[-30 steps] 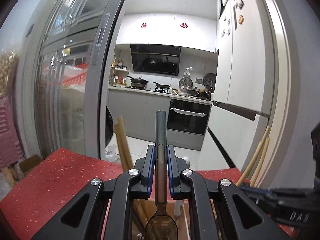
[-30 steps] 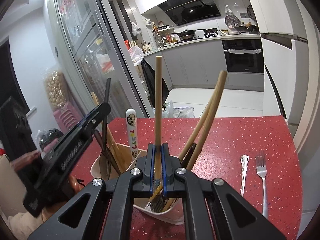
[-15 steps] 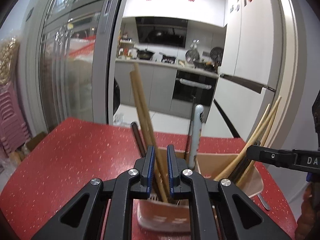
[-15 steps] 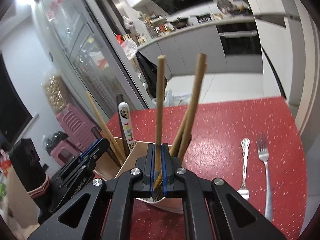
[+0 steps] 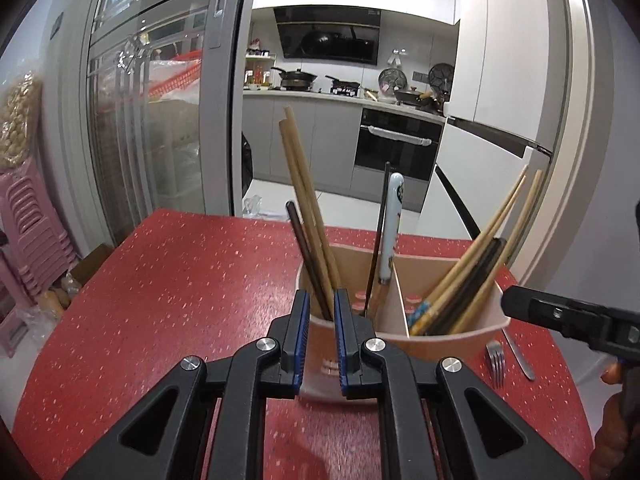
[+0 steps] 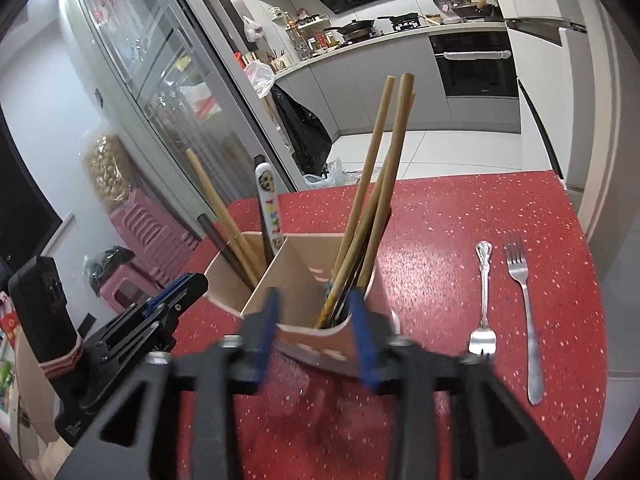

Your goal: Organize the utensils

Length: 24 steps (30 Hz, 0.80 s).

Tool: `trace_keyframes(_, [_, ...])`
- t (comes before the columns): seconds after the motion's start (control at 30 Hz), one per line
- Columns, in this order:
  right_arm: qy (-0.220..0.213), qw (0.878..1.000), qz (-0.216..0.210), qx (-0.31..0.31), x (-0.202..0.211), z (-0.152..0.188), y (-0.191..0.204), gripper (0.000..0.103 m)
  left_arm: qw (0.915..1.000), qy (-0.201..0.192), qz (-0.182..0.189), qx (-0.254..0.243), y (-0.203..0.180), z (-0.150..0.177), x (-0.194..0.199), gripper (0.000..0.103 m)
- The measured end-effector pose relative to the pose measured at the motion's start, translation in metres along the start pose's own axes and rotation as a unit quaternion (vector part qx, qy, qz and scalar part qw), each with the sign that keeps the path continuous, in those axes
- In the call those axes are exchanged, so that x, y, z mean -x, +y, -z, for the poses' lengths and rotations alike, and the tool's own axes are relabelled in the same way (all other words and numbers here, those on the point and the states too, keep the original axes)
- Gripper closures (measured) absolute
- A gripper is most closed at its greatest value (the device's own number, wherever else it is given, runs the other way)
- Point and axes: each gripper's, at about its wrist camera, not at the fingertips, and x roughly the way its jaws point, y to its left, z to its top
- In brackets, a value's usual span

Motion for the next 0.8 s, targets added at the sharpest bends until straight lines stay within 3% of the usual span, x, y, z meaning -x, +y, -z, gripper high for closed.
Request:
trace_keyframes(0.53, [0.003, 0.999, 0.033, 0.012, 0.035, 0.042, 0.019, 0.05, 0.9995, 0.02, -0.019, -0.013, -0.002, 0.026, 0.037, 0.065])
trace_keyframes(0.57, [0.003, 0.999, 0.033, 0.012, 0.037, 0.043, 0.02, 0.05, 0.9994, 0.022, -0.022, -0.013, -0.002, 0.027, 0.039, 0.023])
trace_keyframes(0.6, [0.003, 0.999, 0.035, 0.013, 0.038, 0.045, 0.02, 0.048, 0.9992, 0.025, -0.029, -0.012, -0.002, 0.028, 0.04, 0.0])
trace_keyframes(0.77, [-0.006, 0.998, 0.051, 0.031, 0.043, 0.05, 0.03, 0.037, 0.9992, 0.012, -0.033, -0.018, -0.004, 0.031, 0.046, 0.0])
trace_keyframes(0.8, [-0.007, 0.998, 0.055, 0.033, 0.044, 0.052, 0.031, 0.03, 0.9993, 0.012, -0.031, -0.017, -0.005, 0.032, 0.047, 0.0])
